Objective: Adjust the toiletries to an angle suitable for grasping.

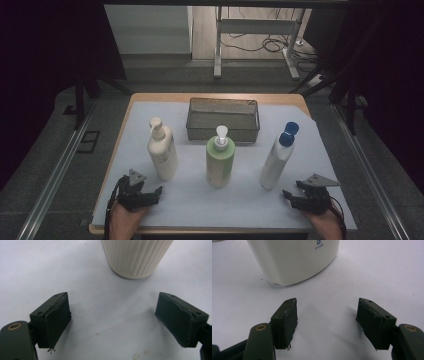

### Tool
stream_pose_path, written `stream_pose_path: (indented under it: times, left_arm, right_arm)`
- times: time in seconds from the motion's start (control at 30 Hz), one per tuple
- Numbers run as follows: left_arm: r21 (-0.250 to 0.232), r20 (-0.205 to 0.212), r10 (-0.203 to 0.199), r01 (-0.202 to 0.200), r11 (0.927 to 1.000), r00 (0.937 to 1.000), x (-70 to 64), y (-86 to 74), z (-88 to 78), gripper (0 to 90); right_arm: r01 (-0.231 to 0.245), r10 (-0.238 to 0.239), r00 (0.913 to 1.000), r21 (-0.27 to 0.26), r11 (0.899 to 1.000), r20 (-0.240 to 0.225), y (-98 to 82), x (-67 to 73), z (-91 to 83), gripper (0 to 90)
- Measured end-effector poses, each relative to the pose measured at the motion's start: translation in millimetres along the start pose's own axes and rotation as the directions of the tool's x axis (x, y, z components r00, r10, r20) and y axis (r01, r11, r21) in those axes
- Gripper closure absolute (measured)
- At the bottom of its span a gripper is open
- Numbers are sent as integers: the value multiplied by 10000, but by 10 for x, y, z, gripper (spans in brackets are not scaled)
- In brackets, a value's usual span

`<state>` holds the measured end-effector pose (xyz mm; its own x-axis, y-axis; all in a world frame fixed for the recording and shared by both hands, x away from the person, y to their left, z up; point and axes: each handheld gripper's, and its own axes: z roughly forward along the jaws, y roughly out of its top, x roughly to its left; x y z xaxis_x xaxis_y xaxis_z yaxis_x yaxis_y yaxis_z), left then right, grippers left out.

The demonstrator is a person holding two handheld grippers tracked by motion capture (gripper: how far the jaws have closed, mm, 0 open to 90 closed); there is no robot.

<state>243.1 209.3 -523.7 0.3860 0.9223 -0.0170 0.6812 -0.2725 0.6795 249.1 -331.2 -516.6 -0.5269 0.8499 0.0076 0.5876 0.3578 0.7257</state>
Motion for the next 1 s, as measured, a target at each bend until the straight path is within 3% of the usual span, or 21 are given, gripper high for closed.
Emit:
stream_pose_path:
  times: [0.73, 1.0]
  left_arm:
    - [3, 51, -32, 32, 10000, 10000, 8, 1, 2, 123]
    - [6, 60, -31, 31, 10000, 10000, 10, 1, 2, 123]
  right_arm:
    - [27, -25, 9999, 142, 9999, -98, 18, 7, 4, 297]
    - [-22, 21, 10000, 391, 9992, 25, 54, 30, -10, 337]
